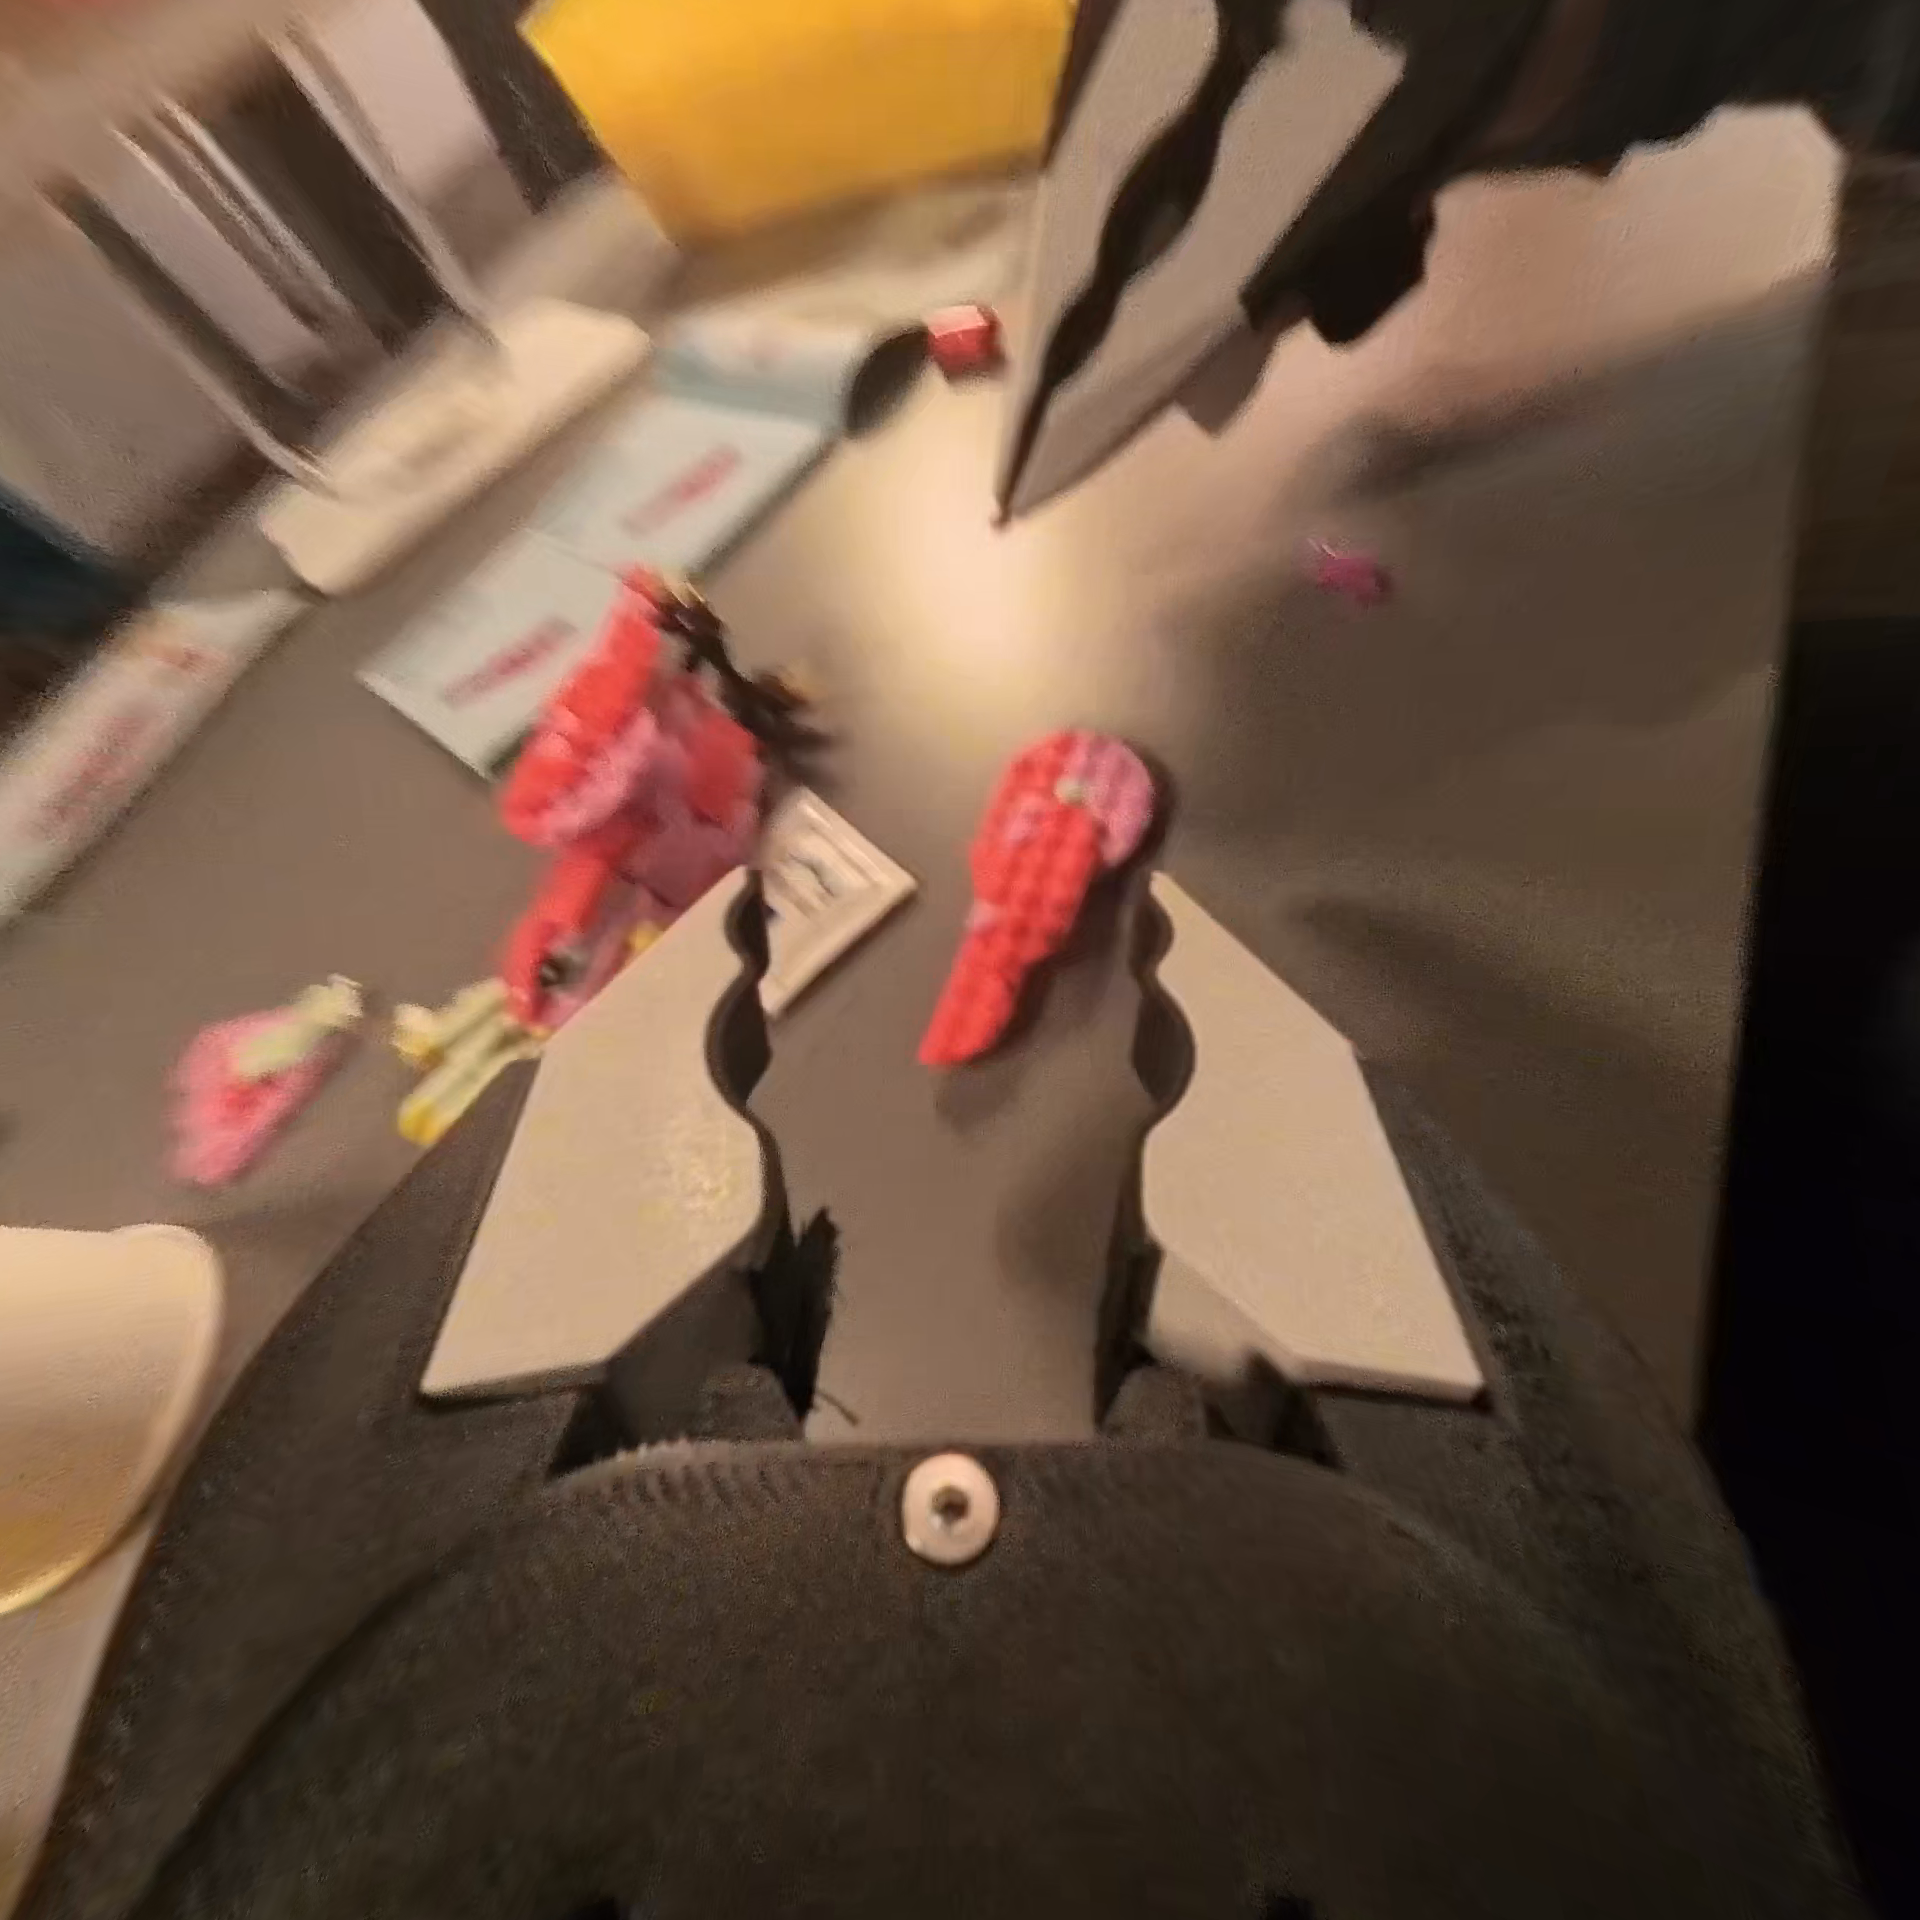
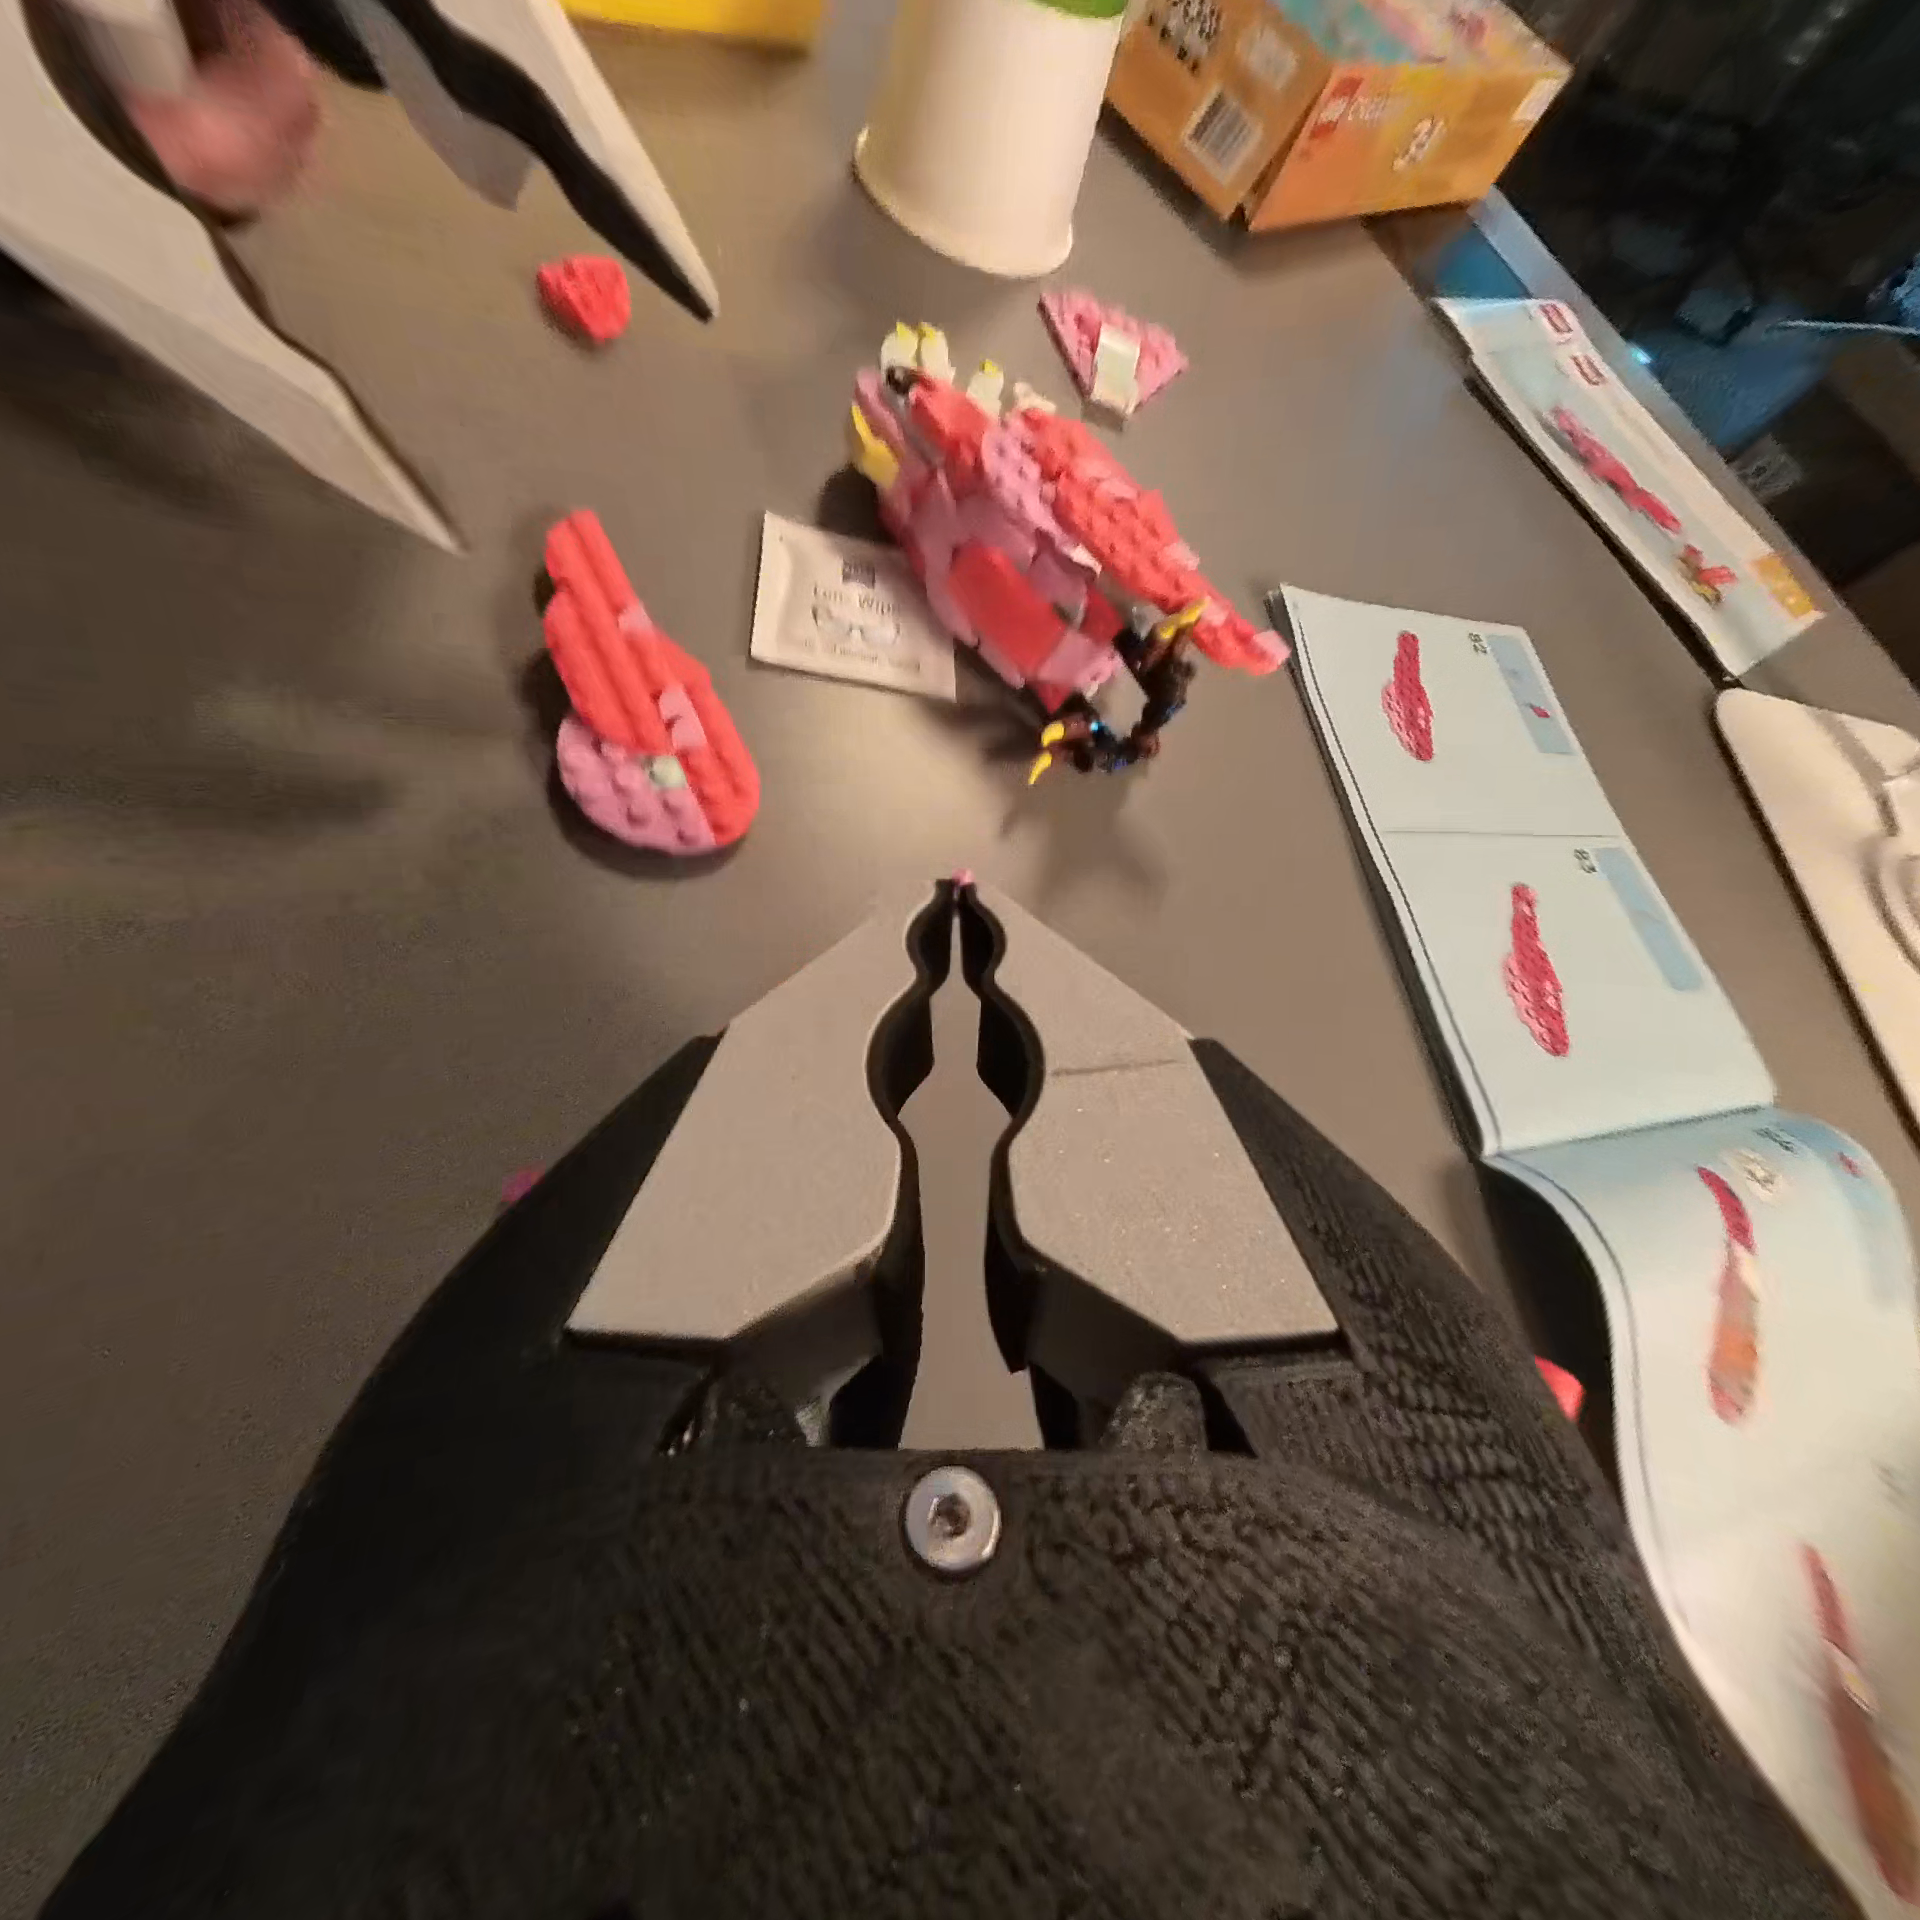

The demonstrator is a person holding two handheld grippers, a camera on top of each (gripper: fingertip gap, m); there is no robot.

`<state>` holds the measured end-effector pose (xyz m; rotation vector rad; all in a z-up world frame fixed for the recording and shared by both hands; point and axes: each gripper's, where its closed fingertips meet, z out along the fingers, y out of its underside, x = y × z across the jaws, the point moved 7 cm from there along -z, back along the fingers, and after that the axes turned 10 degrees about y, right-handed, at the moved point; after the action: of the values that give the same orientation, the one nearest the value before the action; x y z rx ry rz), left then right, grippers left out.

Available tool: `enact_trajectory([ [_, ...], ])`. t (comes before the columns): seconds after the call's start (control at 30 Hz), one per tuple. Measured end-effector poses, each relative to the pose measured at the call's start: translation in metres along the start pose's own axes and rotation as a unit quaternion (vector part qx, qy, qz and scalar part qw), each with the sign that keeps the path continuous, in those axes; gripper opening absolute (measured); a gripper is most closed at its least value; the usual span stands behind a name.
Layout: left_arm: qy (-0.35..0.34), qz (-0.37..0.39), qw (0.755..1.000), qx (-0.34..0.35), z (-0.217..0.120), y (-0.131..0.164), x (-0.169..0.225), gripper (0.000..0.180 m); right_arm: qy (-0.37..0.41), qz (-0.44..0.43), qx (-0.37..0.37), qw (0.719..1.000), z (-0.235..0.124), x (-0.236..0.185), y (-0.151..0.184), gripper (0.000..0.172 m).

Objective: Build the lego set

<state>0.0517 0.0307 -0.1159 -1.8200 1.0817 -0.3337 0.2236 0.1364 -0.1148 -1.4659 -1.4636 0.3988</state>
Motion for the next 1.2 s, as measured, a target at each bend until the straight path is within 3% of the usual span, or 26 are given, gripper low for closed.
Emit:
enact_trajectory([
  [0.23,0.099,-0.073,0.989,-0.081,-0.002,0.031,-0.011,0.063,0.015,-0.102,0.037,0.994,-0.008,-0.017,-0.003,0.0],
  [0.4,0.145,-0.064,0.985,-0.069,0.002,0.032,-0.016,0.054,0.01,-0.141,0.073,0.987,-0.005,-0.029,-0.02,0.0],
  [0.67,0.182,-0.052,0.979,-0.076,0.011,0.03,-0.018,0.041,-0.003,-0.141,0.093,0.986,-0.002,-0.038,-0.025,0.0],
  [1.2,0.19,-0.02,0.979,-0.074,0.009,0.032,-0.02,0.024,-0.017,-0.152,0.113,0.982,-0.003,-0.052,-0.028,0.0],
])
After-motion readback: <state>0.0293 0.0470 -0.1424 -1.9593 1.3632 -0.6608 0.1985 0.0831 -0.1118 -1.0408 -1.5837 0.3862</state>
